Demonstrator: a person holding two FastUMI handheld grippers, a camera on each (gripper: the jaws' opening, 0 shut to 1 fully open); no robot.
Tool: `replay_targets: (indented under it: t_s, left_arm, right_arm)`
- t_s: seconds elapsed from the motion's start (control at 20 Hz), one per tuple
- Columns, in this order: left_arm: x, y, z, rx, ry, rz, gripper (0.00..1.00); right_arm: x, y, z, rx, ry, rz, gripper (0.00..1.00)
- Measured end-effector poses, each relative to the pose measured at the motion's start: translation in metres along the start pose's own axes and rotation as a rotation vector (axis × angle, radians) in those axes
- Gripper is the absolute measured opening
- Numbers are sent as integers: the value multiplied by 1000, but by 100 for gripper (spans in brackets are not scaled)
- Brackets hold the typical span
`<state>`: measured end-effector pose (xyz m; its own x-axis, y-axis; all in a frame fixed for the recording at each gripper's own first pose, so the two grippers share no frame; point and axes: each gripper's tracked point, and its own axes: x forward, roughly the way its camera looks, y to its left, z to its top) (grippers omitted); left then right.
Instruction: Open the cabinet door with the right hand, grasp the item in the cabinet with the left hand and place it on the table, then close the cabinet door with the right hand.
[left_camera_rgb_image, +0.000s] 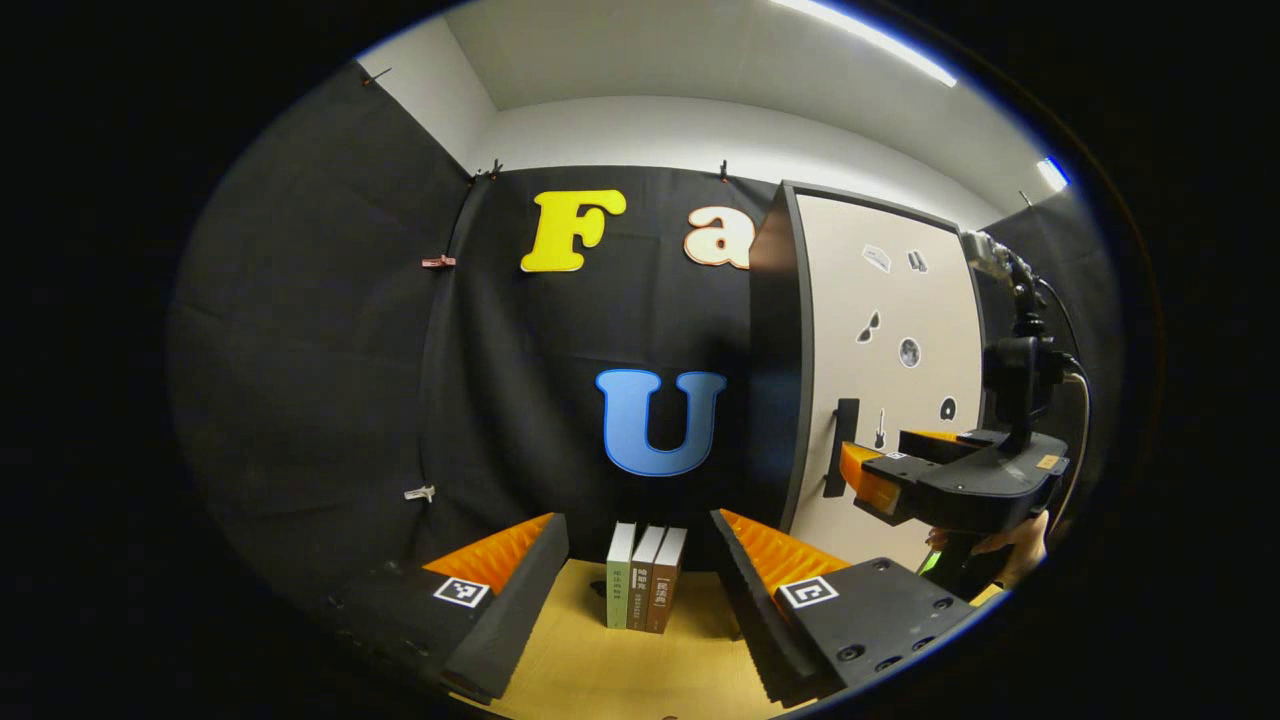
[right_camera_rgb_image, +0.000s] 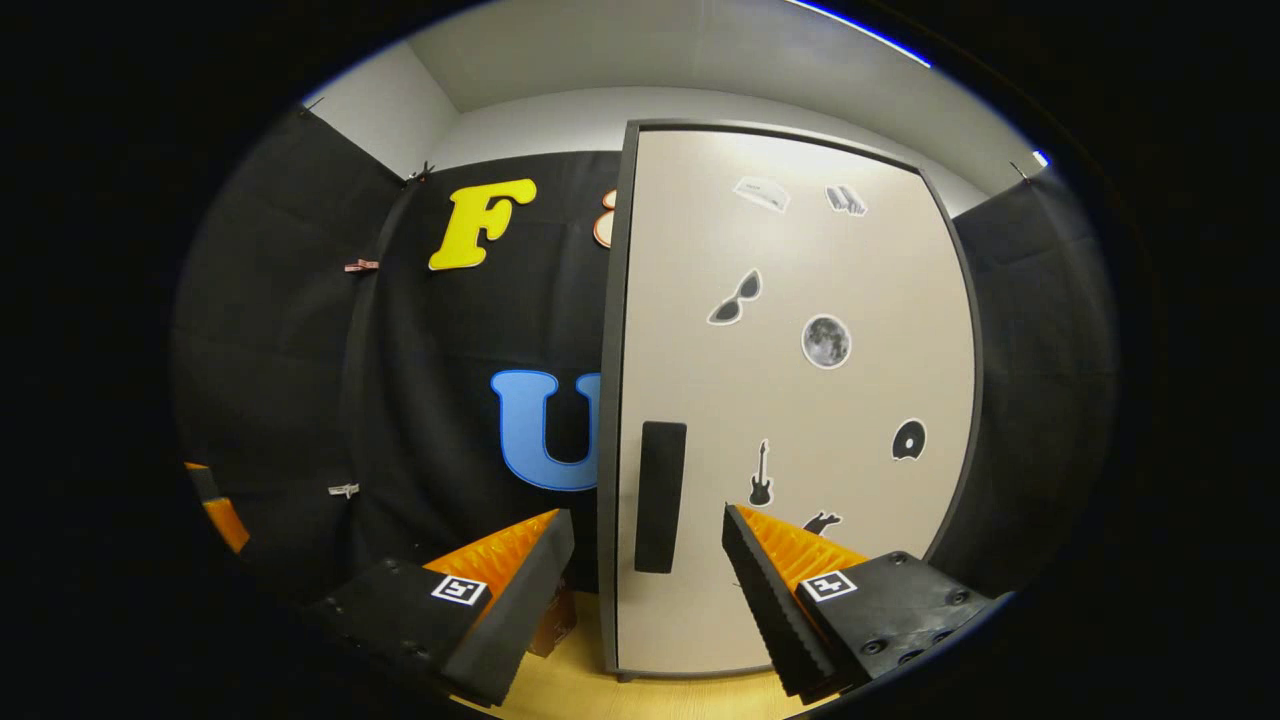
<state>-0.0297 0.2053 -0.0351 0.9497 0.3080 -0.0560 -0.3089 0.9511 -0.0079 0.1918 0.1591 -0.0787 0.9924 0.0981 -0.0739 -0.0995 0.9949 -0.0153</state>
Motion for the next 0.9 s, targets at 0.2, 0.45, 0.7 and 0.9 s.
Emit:
replay_targets:
  t_s: [0.2, 0.45, 0.7, 0.9]
  left_arm:
    - [0, 8, 0, -11, -10, 11, 90]
    - [-2, 16, -5, -24, 3, 21, 90]
    - [0, 26, -9, -9, 10, 48, 89]
    - [2, 32, -14, -25, 27, 61, 90]
  right_arm:
    - [24, -5, -7, 19, 8, -22, 98]
    - [45, -7, -17, 16, 14, -42, 98]
    - [60, -8, -24, 18, 15, -60, 98]
    - [71, -15, -24, 4, 3, -98, 94]
